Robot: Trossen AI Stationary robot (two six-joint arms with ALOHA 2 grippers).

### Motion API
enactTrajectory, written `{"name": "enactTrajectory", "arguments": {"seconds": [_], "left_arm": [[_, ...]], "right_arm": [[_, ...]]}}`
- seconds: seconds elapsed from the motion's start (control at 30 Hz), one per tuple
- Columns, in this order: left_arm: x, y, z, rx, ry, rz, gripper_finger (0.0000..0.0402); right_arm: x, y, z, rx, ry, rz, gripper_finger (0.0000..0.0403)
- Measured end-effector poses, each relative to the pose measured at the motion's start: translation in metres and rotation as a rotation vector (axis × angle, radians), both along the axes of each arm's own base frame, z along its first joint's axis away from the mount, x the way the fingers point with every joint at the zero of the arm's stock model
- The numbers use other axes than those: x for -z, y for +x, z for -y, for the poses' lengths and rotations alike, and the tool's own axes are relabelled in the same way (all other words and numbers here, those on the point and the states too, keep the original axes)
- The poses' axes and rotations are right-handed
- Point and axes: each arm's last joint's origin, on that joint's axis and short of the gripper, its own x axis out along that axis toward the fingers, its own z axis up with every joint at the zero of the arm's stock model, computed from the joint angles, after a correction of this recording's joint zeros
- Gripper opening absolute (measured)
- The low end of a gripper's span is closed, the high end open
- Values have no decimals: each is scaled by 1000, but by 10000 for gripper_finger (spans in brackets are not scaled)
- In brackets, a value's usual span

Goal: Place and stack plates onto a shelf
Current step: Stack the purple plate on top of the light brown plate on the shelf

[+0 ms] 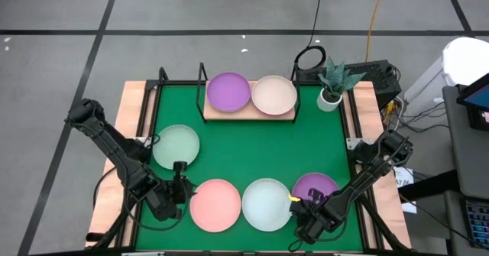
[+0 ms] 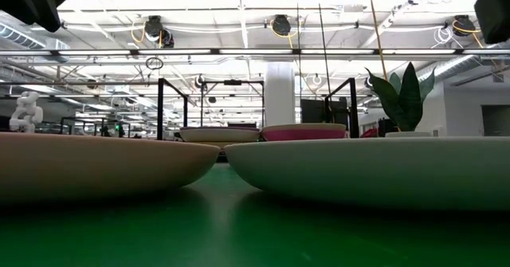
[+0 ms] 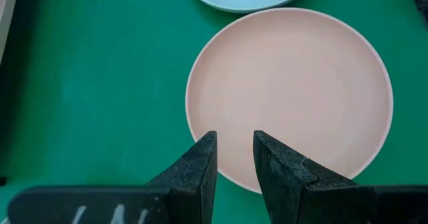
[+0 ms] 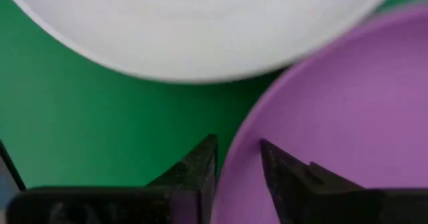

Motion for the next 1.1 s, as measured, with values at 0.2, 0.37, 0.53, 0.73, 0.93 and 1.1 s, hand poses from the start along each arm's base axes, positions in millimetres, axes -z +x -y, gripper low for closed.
{"name": "enactTrajectory", "arguments": {"seconds": [0.2,0.37,0.53,0.73,0.93,1.1], "left_arm": [[0,0,0,0,0,0,104],[0,0,0,-3,-3,1,104],[0,0,0,-3,-4,2,104],[0,1,0,-9,-6,10,104],[-2,2,2,-3,-16,27,104],[-2,3,3,3,-21,37,104]], "right_arm": [[0,-4,2,-5,-27,-27,27],[0,-5,4,11,-49,-39,12],[-8,-5,5,-10,-111,-76,4],[-35,5,8,-59,-224,-70,1],[-61,19,18,-133,-320,-55,0],[-78,38,32,-208,-390,-24,0]]}}
